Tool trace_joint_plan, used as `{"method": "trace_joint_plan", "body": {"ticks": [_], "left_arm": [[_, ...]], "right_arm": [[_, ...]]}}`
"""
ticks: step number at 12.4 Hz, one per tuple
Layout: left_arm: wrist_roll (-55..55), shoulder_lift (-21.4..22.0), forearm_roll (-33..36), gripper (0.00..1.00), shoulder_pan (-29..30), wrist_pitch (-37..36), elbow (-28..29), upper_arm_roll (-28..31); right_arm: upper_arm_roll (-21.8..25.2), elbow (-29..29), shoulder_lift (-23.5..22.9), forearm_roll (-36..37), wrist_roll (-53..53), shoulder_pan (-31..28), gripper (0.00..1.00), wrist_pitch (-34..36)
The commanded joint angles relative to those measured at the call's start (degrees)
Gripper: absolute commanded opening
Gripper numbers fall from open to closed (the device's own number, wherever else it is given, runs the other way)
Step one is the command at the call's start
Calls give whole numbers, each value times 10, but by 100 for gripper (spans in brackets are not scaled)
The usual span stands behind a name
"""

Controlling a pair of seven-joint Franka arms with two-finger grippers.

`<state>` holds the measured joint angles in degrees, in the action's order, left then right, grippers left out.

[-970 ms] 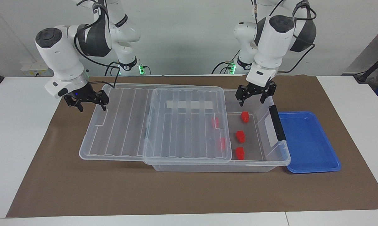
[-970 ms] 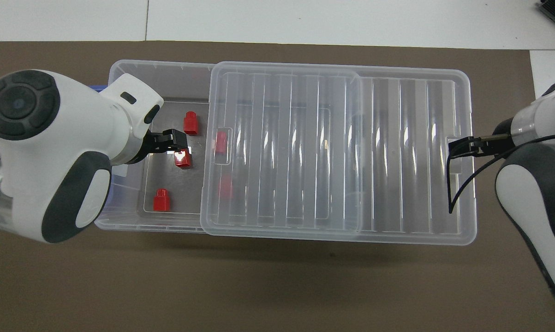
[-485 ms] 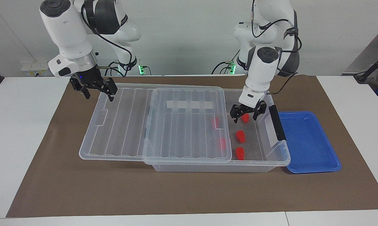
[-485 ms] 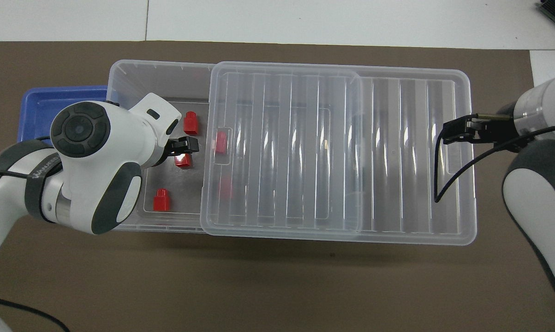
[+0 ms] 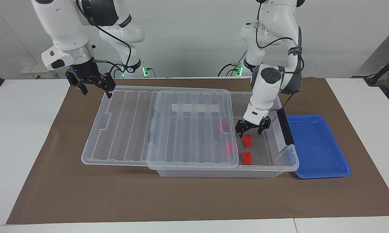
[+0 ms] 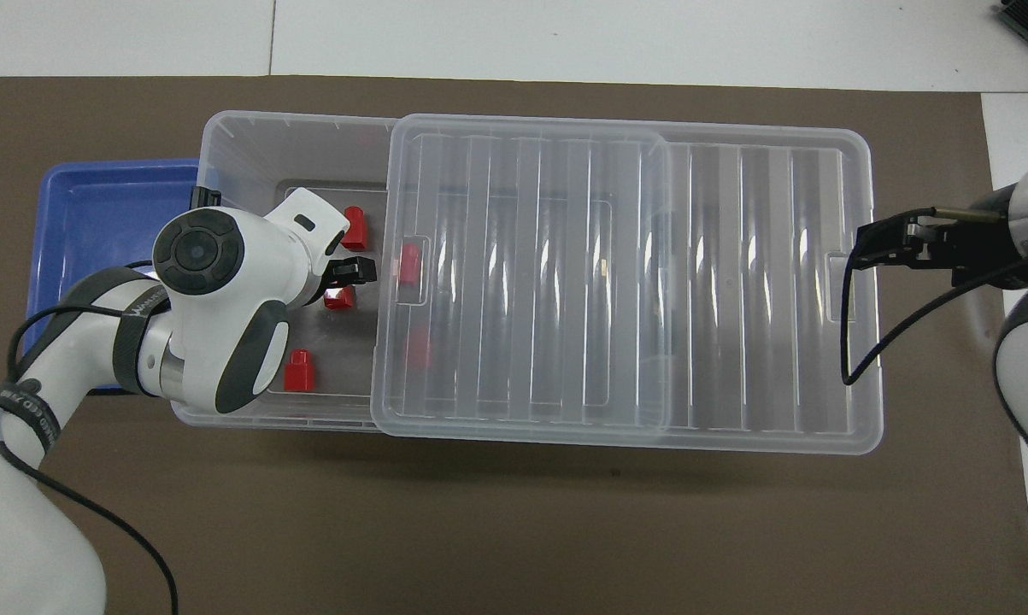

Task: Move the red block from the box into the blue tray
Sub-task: 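Lift the red block and carry it over the blue tray with the left gripper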

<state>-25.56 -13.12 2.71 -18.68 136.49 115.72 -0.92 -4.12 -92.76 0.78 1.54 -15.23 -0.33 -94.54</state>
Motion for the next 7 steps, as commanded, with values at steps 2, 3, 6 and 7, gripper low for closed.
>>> {"method": "trace_joint_plan", "body": {"ticks": [2, 3, 6, 7], "left_arm": [[20, -24, 9, 100, 7, 28, 2, 0], [21, -30, 9, 100, 7, 39, 6, 0], [30, -35, 9, 99, 6, 42, 10, 0], [33, -37, 9, 96, 5, 48, 11, 0]], "right_arm": [[5, -1, 10, -5, -7, 0, 100, 25], [20, -2, 12, -5, -5, 7, 100, 38], [49, -6, 15, -5, 22, 24, 100, 51], [49, -8, 16, -6, 27, 21, 100, 51]]}}
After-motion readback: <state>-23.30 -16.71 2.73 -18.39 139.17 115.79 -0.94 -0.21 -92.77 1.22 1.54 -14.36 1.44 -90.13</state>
